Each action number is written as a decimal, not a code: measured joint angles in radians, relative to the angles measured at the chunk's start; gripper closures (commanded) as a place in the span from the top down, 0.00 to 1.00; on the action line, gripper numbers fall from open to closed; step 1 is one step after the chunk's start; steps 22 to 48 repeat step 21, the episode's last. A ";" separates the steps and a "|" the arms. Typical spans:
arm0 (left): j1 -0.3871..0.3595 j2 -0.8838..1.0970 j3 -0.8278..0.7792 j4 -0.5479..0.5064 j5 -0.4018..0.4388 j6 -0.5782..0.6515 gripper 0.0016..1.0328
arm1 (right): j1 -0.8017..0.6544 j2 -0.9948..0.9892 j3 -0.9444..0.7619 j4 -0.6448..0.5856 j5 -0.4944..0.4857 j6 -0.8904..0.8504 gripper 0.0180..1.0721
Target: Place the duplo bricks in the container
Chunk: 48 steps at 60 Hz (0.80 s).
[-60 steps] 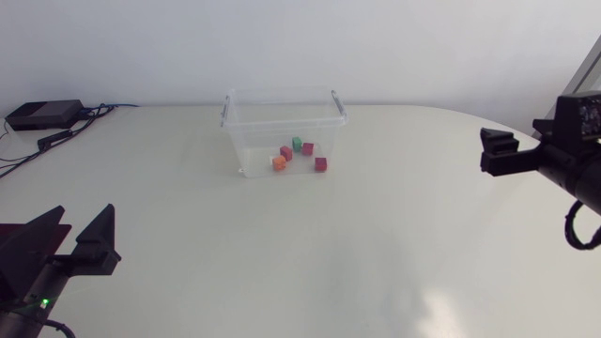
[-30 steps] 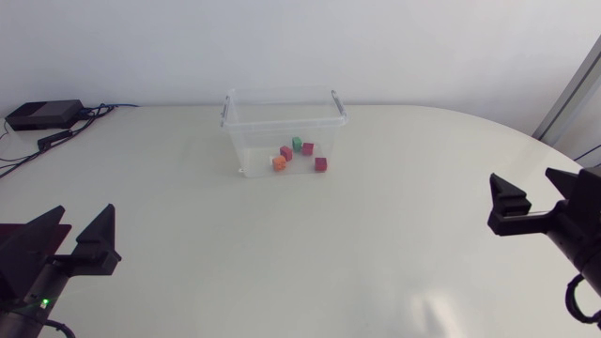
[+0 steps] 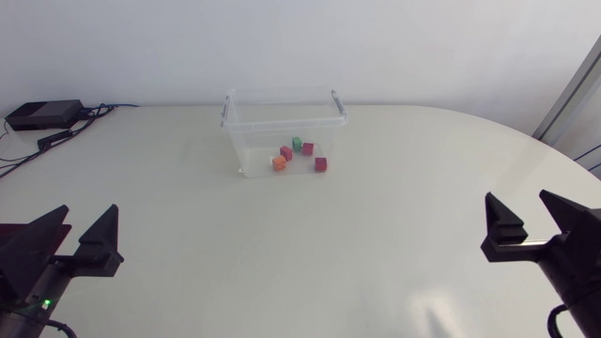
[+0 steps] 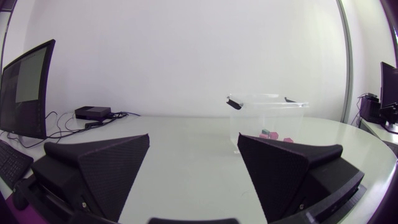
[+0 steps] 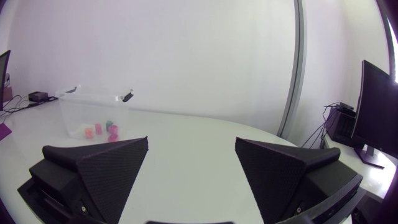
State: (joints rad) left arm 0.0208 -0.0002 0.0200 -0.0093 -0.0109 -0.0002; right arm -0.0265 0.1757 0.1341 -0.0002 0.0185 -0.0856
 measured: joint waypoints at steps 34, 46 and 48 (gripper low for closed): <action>-0.013 0.000 0.000 0.000 0.004 0.000 0.96 | 0.019 -0.163 -0.112 0.000 -0.015 0.057 0.96; -0.013 0.000 0.000 0.000 0.004 0.000 0.96 | 0.019 -0.163 -0.112 0.000 -0.015 0.057 0.96; -0.013 0.000 0.000 0.000 0.004 0.000 0.96 | 0.019 -0.163 -0.112 0.000 -0.015 0.057 0.96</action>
